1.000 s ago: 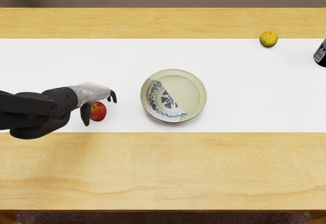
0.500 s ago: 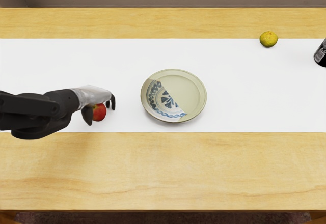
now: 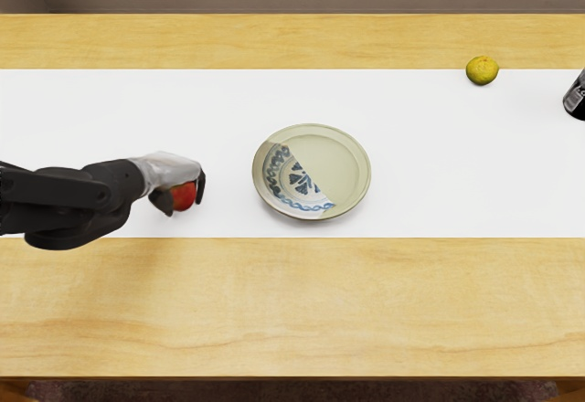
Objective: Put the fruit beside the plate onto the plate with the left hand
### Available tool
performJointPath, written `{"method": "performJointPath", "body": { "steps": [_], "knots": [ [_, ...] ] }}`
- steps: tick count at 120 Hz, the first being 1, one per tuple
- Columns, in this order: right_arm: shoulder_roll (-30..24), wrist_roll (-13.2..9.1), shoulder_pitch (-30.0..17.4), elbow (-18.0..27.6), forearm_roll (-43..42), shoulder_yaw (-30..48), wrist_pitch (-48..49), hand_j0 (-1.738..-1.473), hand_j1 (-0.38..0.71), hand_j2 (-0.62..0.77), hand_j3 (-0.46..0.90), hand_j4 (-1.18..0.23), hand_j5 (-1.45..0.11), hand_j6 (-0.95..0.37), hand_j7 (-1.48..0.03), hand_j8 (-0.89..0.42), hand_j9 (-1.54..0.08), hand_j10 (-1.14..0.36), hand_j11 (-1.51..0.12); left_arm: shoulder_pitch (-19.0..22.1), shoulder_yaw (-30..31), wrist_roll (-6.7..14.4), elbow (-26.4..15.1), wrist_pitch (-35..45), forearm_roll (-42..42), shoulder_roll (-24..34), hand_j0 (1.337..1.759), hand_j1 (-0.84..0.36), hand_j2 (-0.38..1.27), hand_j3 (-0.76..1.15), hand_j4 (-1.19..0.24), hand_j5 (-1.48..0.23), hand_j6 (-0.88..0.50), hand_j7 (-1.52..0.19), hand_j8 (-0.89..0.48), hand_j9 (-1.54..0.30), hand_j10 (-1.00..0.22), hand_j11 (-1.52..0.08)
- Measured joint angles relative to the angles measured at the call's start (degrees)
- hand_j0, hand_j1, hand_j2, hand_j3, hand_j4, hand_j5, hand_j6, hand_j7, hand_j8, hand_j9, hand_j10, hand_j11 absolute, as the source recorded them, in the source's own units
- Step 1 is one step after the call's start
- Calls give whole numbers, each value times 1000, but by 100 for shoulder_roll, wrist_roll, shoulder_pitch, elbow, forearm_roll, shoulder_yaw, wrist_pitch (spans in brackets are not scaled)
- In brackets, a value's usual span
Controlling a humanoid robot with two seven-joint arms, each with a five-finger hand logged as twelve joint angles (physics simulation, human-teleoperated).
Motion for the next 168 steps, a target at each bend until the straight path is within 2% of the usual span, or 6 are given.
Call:
{"method": "performJointPath", "body": {
  "steps": [58,70,75,100,125,168],
  "knots": [
    [0,-3,0,0,0,0,1,-1658,-312,-6,0,-31,-40,-31,-40,-31,-40,-31,-40,-78,-64,1,96,-82,-54,48,1631,-508,302,0,-454,-1160,-115,-1148,-185,-1148,-527,-1158],
    [0,-3,0,0,0,0,-1,-1658,-312,-6,0,-31,-40,-31,-40,-31,-40,-31,-40,-261,-139,-1,70,-178,-58,235,1627,-504,277,0,-453,-1189,-105,-1172,-169,-1176,-518,-1184],
    [0,-3,0,0,0,0,0,-1658,-312,-6,0,-31,-40,-31,-40,-31,-40,-31,-40,-325,-213,-6,52,-283,-87,316,1626,-536,405,0,-452,-1206,-103,-1184,-156,-1186,-500,-1195],
    [0,-2,0,0,0,0,0,-1658,-312,-6,0,-31,-40,-31,-40,-31,-40,-31,-40,-807,-634,-16,-145,-893,-452,411,1626,-507,311,0,-524,-1217,-129,-1216,-153,-1208,-502,-1218],
    [0,-1,0,0,0,0,0,-1658,-312,-6,0,-31,-40,-31,-40,-31,-40,-31,-40,-1215,-1056,-13,-295,-1372,-925,352,1618,-542,463,0,-542,-1221,-147,-1230,-158,-1227,-492,-1250],
    [0,-2,0,0,0,0,2,-1658,-312,-6,0,-31,-40,-31,-40,-31,-40,-31,-40,-1528,-1527,9,-103,-1624,-1481,-699,1625,-427,298,0,-683,-1167,-272,-1205,-253,-1213,-582,-1247]
  ]
}}
